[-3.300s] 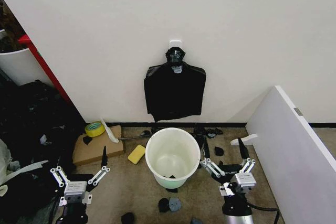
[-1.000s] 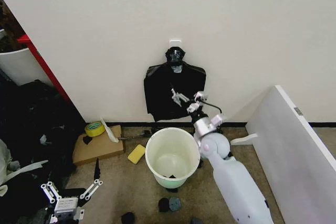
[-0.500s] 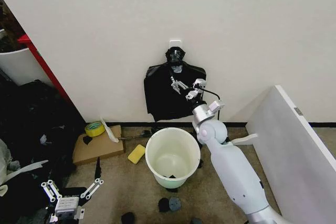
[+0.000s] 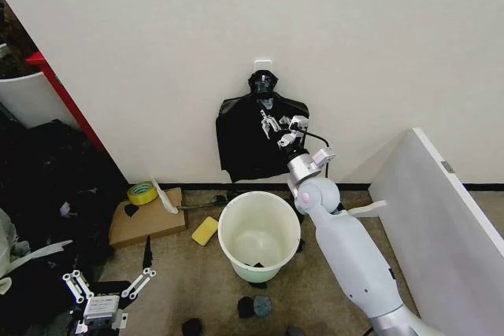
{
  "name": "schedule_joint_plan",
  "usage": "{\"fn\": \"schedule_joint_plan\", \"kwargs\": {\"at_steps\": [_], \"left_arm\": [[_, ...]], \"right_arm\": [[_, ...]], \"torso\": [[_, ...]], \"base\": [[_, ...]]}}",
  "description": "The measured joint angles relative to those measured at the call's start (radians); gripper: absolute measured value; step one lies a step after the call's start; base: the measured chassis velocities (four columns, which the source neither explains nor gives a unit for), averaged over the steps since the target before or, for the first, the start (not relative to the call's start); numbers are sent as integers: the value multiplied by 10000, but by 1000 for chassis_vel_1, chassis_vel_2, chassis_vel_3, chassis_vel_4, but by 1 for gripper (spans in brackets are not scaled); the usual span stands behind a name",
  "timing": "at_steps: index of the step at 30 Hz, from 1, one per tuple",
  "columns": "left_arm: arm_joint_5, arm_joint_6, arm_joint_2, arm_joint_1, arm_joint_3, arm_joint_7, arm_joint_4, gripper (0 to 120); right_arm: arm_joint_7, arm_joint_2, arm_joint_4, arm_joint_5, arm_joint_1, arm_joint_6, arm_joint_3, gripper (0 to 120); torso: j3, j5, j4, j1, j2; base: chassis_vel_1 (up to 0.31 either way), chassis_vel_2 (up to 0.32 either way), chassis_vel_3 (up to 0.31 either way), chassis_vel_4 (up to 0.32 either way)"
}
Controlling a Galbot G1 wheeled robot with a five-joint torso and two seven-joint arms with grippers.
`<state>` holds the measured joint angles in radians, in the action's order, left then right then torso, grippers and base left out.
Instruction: Place the garbage bag over the trash bin.
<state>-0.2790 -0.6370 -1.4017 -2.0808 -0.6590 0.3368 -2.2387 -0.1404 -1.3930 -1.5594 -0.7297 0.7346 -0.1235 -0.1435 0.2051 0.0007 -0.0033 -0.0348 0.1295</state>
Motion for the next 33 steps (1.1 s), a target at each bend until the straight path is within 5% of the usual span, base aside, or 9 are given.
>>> {"fn": "schedule_joint_plan", "kwargs": {"at_steps": [9, 17, 33], "left_arm": [[20, -87, -43, -77, -71, 63, 28, 100], [-6, -77, -112, -89, -15, 64, 3, 100], [-82, -5, -177, 313, 434, 23, 287, 100]], "right_arm": [[-59, -1, 1, -63, -61, -153, 72, 0], [-116, 98, -281, 141, 274, -225, 77, 0], [-745, 910, -2297, 2203, 3547, -856, -109, 0]], "torso": [[0, 0, 1, 0, 0], [0, 1, 1, 0, 0], [-1, -1, 0, 0, 1]], "base": [[0, 0, 0, 0], [0, 0, 0, 0], [0, 0, 0, 0]]}}
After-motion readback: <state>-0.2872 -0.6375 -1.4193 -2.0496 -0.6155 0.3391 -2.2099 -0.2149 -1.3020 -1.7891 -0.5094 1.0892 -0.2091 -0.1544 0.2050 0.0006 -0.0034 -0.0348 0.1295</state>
